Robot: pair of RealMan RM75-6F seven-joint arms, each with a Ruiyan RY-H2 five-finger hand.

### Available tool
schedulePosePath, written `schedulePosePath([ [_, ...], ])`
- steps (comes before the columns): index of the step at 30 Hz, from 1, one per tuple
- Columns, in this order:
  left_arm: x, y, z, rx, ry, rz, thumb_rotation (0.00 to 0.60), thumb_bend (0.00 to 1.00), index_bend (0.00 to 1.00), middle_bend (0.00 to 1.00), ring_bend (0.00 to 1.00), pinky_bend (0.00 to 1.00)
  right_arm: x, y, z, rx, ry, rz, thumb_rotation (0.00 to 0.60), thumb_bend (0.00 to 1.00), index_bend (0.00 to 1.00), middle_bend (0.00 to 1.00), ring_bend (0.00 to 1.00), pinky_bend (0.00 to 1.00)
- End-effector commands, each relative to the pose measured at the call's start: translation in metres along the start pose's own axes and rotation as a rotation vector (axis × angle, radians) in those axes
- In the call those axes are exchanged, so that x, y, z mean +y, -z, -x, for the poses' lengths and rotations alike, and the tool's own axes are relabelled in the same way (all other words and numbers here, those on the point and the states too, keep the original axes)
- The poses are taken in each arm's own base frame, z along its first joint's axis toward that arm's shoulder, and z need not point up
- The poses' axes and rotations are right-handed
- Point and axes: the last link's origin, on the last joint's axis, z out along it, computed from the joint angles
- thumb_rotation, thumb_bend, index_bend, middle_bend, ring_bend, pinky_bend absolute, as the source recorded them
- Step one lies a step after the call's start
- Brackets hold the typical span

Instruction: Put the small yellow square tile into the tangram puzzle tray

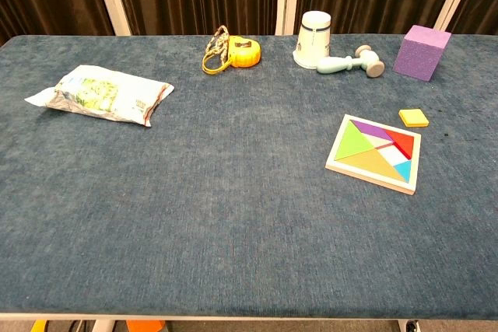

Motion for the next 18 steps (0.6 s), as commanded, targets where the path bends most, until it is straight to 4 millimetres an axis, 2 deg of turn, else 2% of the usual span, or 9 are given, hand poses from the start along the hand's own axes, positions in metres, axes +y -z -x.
schedulePosePath([
  [1,-0.001,-0.001,-0.001,-0.005,-0.013,0.003,0.6,0.0,0.08,0.04,0.0,0.05,0.0,0.0,-0.001,0.001,0.001,0.0,0.6,0.28,0.0,0.0,0.0,0.0],
  [9,0.0,0.001,0.0,-0.002,-0.003,0.004,0.6,0.0,0.08,0.04,0.0,0.05,0.003,0.0,0.001,-0.013,0.004,0.014,0.6,0.28,0.0,0.0,0.0,0.0],
  [18,0.0,0.004,-0.001,0.003,0.007,0.004,0.6,0.0,0.08,0.04,0.0,0.05,0.0,-0.01,0.006,-0.049,0.032,-0.003,0.6,0.27,0.0,0.0,0.0,0.0],
])
